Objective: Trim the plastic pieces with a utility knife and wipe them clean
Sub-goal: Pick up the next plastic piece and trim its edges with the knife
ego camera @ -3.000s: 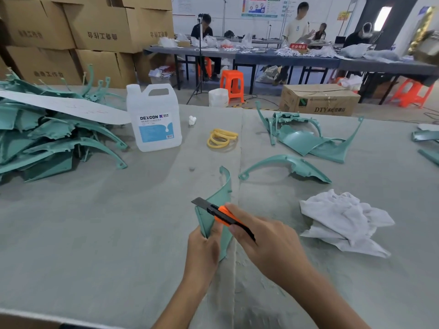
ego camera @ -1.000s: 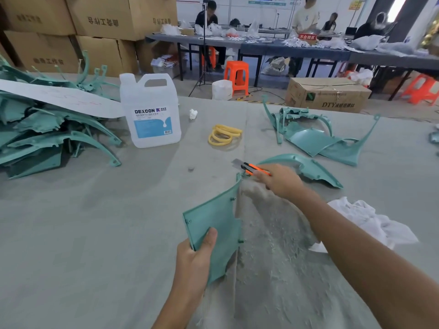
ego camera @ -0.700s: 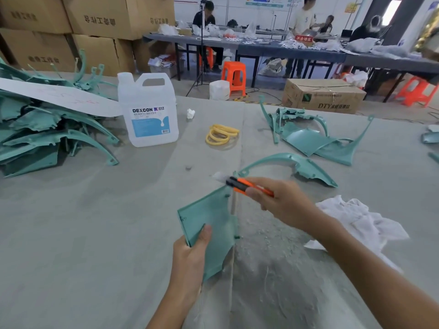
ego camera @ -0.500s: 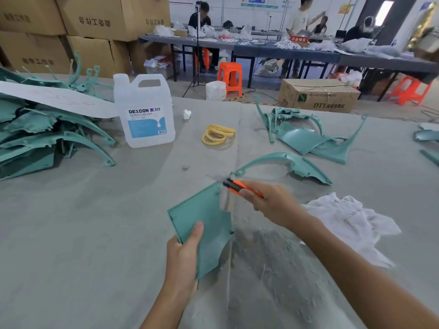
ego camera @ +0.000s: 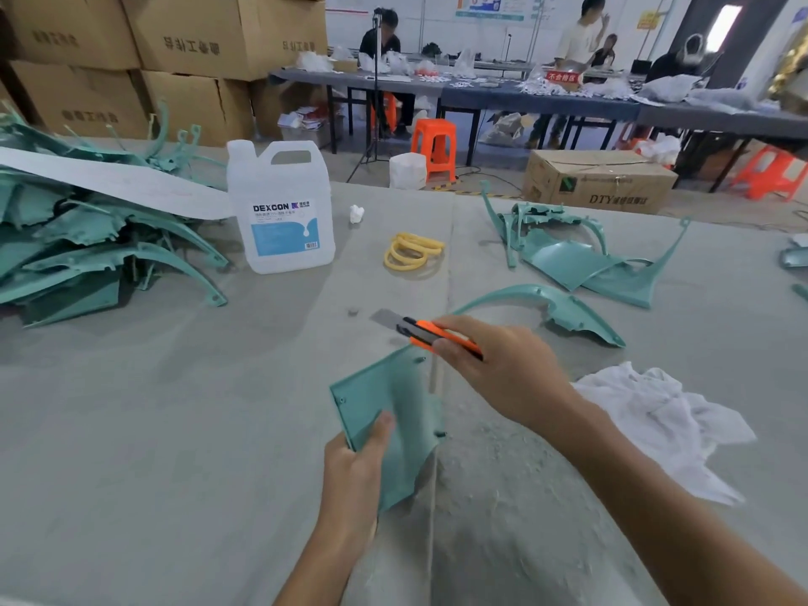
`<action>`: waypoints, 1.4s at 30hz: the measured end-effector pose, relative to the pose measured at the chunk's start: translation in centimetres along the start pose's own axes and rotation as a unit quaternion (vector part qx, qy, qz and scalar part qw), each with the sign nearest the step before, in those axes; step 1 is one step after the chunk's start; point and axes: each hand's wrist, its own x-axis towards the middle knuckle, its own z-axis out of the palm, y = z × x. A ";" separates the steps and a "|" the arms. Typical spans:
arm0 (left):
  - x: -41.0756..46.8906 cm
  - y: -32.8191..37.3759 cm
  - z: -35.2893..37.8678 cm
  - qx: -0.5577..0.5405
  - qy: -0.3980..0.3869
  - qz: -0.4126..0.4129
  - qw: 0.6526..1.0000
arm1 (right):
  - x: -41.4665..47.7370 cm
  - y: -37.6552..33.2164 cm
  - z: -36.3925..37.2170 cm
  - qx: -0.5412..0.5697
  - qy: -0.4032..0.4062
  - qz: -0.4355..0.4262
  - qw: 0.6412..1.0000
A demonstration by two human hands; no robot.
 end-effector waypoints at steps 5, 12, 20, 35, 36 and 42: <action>0.4 0.4 -0.5 -0.055 0.027 -0.021 0.998 | -1.9 -1.2 -0.7 0.073 0.008 0.050 0.996; -0.6 1.1 -2.1 0.175 0.080 0.085 0.978 | -7.6 0.9 3.4 0.236 0.026 0.185 0.954; -0.4 2.4 -2.9 0.615 -0.072 0.219 0.754 | -10.4 3.6 5.0 0.137 0.115 0.180 0.967; 0.2 10.1 -0.1 0.618 -0.195 0.051 0.760 | -11.6 3.9 5.6 0.128 0.170 0.195 0.957; 0.2 10.4 0.0 0.600 -0.211 0.012 0.771 | -11.6 3.7 5.6 0.110 0.161 0.193 0.962; 2.4 12.8 -0.6 0.560 -0.252 -0.109 0.782 | -11.2 2.0 5.2 0.052 0.050 0.118 0.990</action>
